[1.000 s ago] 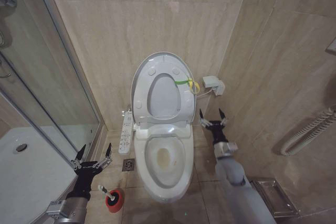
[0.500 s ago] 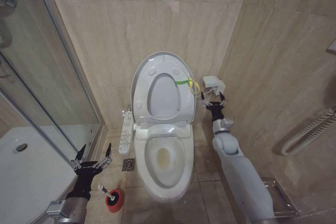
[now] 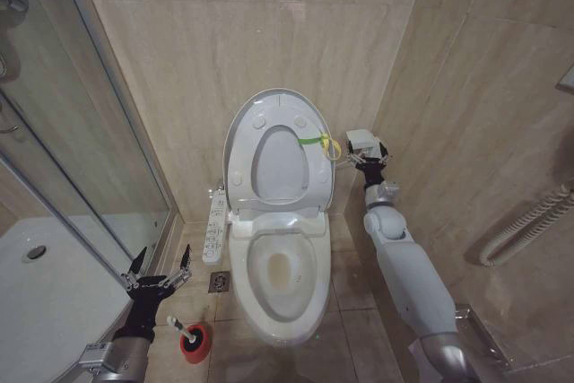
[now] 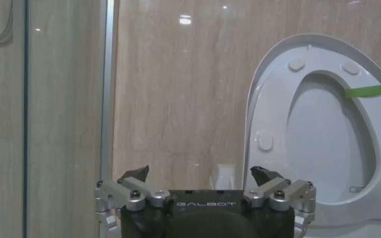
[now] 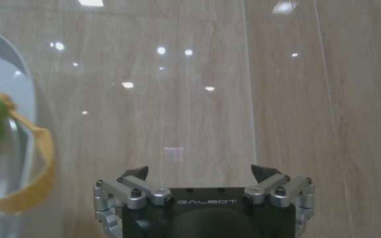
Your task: Open the toilet lid, clean the toilet bowl with a toilet brush, close the toilet lid, and flush.
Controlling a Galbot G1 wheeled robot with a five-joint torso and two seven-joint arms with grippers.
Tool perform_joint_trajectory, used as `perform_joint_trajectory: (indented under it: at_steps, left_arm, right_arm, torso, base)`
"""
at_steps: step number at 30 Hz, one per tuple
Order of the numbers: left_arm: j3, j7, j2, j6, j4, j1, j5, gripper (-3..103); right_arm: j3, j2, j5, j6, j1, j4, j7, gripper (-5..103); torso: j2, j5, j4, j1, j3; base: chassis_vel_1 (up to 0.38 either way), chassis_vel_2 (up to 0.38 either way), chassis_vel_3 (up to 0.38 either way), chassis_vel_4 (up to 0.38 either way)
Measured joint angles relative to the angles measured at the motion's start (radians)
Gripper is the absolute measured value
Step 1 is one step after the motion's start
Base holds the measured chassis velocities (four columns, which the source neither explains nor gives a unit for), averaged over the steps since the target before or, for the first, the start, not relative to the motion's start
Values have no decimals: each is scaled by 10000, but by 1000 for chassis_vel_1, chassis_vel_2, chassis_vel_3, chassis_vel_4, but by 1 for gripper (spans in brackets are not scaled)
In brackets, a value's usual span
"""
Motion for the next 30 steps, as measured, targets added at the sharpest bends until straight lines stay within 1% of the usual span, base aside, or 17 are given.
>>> perform_joint_trajectory:
  at_steps: [3,12,16,23,30]
  left_arm:
    - [0,-1,0,0,0,-1,0,100]
    - [0,0,0,0,0,0,0,100]
    - [0,0,0,0,0,0,0,100]
    - [0,0,0,0,0,-1,0,100]
    - [0,0,0,0,0,0,0,100]
  right_arm:
    - [18,136,-183,122,741,-1055,-24,100]
    - [102,324,-454,307,1556,-2086,-51,100]
    - [182,595,-843,501,2170,-2834,-54,100]
    - [201,954,-1088,517,2588,-3242,-49,100]
    - [171,1052,-1209,505,2684,-3266,-42,100]
  torso:
    - [0,0,1,0,0]
    - [0,-1,-1,0,-1]
    - [1,-1,1,0,-1]
    - [1,-1,1,0,0]
    - [0,-1,-1,1,0]
  base:
    - [0,0,0,0]
    - [0,0,0,0]
    - [0,0,0,0]
    - [0,0,0,0]
    - [0,0,0,0]
